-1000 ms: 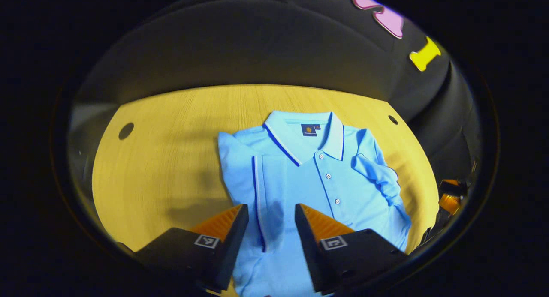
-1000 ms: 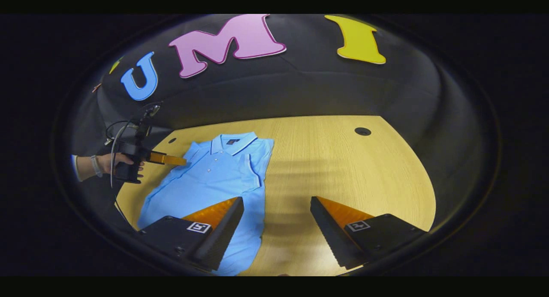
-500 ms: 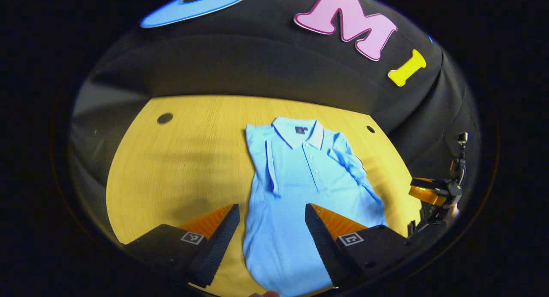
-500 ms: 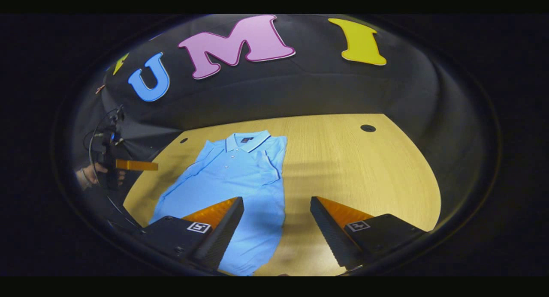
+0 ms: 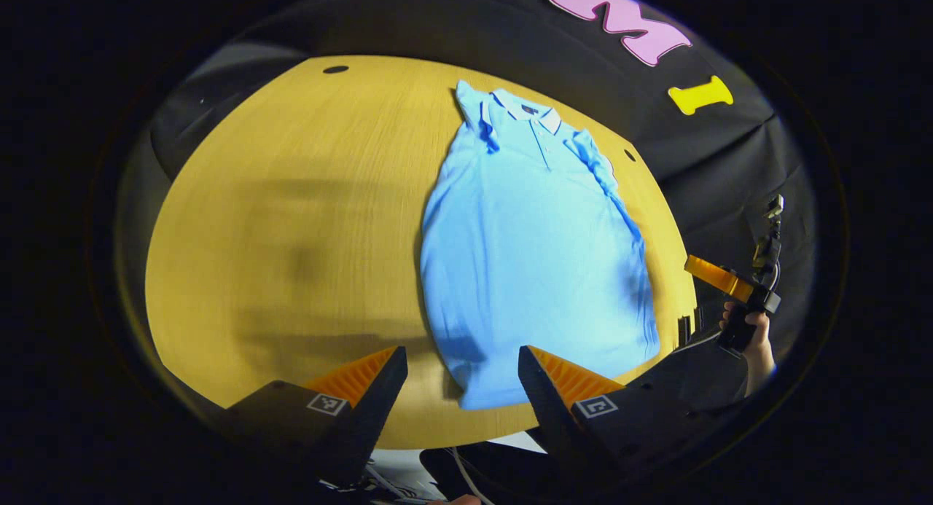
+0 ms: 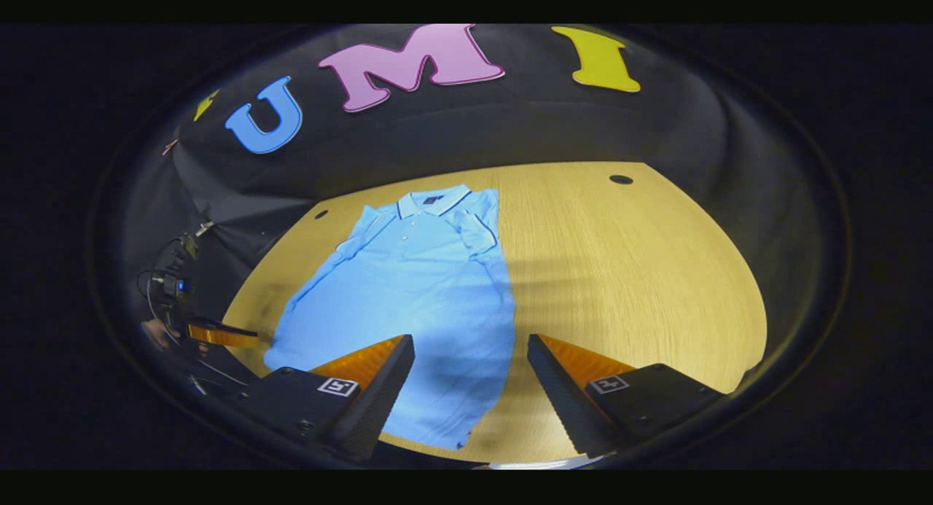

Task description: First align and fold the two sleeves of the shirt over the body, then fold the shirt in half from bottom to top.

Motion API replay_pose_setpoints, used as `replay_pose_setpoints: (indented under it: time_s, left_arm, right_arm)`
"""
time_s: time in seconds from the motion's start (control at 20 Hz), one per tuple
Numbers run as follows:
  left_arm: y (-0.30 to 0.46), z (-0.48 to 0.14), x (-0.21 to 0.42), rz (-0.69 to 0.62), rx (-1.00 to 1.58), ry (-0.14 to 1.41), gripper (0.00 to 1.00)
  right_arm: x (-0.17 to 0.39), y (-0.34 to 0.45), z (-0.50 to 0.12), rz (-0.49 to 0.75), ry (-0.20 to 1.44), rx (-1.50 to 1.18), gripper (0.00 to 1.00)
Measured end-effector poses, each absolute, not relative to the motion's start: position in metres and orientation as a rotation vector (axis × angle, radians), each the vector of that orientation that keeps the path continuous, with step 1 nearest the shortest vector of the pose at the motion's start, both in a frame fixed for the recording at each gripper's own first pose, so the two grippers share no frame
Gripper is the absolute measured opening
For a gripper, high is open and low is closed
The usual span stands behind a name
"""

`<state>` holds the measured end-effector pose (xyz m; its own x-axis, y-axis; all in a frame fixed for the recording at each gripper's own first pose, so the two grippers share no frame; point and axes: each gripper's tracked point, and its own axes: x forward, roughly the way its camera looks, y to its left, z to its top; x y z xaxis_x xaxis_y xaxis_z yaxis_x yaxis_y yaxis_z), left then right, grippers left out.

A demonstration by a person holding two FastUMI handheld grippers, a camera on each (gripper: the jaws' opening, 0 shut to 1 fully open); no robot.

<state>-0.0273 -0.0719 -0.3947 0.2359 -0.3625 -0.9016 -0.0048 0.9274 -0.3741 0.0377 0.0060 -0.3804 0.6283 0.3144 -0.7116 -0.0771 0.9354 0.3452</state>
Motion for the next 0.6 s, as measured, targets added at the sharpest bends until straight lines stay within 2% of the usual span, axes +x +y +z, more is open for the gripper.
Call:
replay_pose_setpoints:
  time_s: [0.2,0.5,0.55,0.6]
  left_arm:
    - [-0.082,-0.41,-0.041,-0.263,-0.384,1.359,0.98]
    - [-0.093,-0.413,-0.041,-0.31,-0.349,1.369,0.98]
    - [-0.095,-0.413,-0.042,-0.323,-0.339,1.373,0.97]
    - [-0.099,-0.413,-0.044,-0.339,-0.333,1.376,0.96]
  right_arm:
    - [0.0,0.013,-0.402,0.195,0.932,0.305,0.98]
    - [-0.051,0.024,-0.449,0.132,1.124,0.368,0.99]
    - [-0.046,0.025,-0.441,0.131,1.099,0.396,0.98]
    - [-0.051,0.029,-0.444,0.136,1.13,0.425,0.92]
